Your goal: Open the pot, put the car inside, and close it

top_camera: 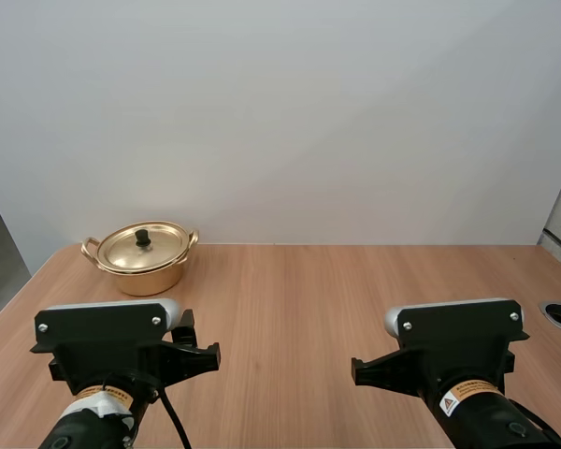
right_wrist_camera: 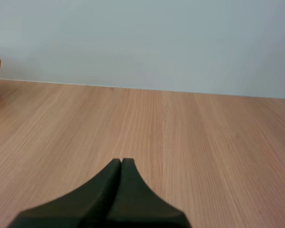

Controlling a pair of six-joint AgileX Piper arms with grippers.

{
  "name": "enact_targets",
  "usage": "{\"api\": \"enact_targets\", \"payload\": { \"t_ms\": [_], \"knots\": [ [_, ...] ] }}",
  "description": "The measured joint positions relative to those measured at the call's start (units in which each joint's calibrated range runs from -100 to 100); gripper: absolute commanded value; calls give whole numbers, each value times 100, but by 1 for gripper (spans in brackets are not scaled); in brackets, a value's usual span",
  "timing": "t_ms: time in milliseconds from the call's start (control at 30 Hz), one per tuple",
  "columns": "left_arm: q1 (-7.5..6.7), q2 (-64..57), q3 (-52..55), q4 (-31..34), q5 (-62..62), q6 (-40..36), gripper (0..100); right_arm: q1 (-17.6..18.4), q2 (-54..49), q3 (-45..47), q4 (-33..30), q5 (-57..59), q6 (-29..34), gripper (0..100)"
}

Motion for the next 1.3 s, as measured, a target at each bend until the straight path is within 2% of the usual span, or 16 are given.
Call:
{"api": "enact_targets", "payload": {
  "t_ms": [133,167,1300],
  "knots": [
    [0,0,0,-61,0,0,4,0,0,0,0,0,0,0],
    [0,0,0,-61,0,-9,0,0,0,0,0,0,0,0],
    [0,0,0,-65,-76,30,0,0,0,0,0,0,0,0]
  ]
}}
